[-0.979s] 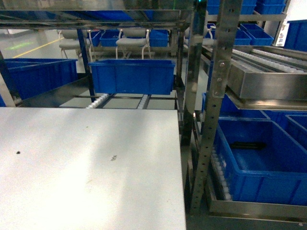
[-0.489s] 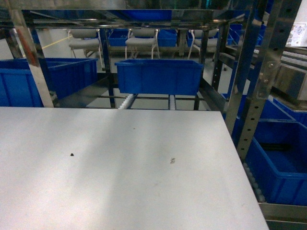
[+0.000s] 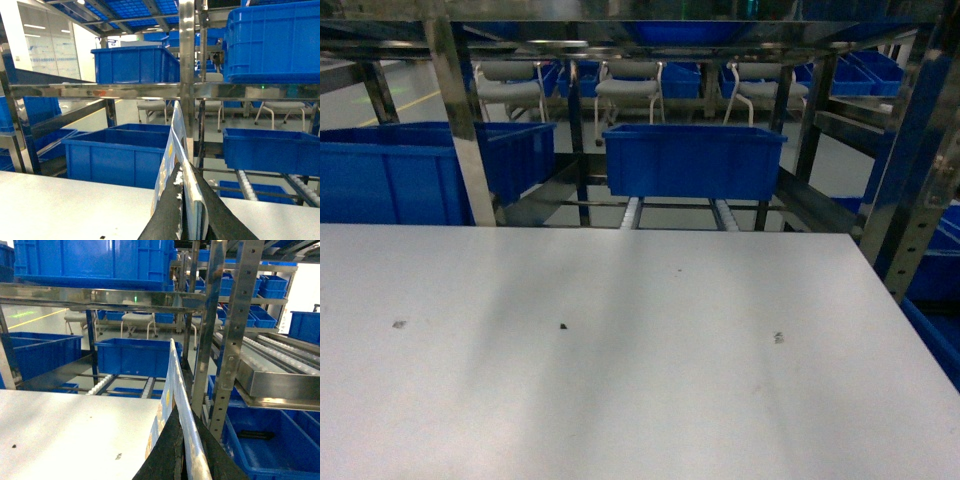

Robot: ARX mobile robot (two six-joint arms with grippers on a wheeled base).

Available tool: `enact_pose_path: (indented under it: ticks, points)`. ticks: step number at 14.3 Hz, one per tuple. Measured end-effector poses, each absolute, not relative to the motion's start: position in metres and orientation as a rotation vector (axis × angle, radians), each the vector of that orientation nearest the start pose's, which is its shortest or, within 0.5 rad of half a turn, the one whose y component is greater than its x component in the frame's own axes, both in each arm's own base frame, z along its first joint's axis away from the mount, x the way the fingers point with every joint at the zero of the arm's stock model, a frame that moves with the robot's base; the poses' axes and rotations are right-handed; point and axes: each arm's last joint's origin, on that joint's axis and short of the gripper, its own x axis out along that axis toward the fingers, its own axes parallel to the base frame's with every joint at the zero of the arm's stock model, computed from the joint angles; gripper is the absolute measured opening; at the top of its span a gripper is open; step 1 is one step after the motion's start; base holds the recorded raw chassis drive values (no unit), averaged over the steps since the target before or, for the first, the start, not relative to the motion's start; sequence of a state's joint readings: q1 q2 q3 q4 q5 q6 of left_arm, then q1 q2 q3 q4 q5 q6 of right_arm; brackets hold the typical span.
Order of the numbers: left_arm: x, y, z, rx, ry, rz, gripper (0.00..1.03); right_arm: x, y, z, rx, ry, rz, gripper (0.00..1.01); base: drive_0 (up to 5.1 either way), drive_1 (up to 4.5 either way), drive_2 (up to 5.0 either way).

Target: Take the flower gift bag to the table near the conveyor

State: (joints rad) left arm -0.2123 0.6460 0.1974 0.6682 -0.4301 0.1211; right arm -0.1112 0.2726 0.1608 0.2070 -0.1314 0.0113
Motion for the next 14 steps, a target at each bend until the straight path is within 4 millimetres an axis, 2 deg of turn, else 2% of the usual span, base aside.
enact_pose_path:
  ticks: [14]
  points:
    - [0.1472,-0.0194,0.2304,0.052,-0.192,0.229,0.02,0.1117,-0.0087,0.2154,0.000,-0.088,0.021,0.02,-5.0,2.44,2.4]
